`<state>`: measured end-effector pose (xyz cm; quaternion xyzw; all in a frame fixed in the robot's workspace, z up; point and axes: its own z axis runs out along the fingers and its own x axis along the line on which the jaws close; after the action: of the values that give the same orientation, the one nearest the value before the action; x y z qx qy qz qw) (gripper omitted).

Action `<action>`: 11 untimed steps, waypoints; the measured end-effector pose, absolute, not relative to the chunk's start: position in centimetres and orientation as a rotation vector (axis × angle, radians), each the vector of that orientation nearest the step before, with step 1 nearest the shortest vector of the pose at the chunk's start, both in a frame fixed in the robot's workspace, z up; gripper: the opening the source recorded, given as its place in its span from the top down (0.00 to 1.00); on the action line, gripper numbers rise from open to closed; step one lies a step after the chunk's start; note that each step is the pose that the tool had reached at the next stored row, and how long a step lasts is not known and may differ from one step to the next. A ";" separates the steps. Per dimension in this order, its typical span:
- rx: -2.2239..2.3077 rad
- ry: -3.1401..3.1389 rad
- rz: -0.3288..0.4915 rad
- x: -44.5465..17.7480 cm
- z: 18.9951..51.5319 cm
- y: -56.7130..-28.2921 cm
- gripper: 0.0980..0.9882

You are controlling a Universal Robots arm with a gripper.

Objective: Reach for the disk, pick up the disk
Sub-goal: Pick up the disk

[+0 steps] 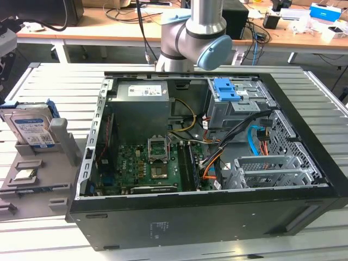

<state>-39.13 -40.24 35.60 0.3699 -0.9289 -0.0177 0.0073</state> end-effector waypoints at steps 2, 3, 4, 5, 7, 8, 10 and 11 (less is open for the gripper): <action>1.208 -2.883 -0.055 -39.1 35.6 -40.2 0.99; 1.228 -2.874 -0.055 -39.1 35.6 -40.2 0.99; 1.251 -2.864 -0.055 -39.1 35.6 -40.2 0.99; 1.269 -2.856 -0.054 -39.1 35.6 -40.2 0.99; 1.311 -2.836 -0.054 -39.1 35.6 -40.2 0.99; 1.329 -2.828 -0.054 -39.1 35.6 -40.2 0.99; 1.349 -2.818 -0.054 -39.1 35.6 -40.2 0.99; 1.365 -2.810 -0.053 -39.1 35.6 -40.2 0.99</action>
<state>-39.13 -40.24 35.61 0.4368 -0.8994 -0.0171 0.0086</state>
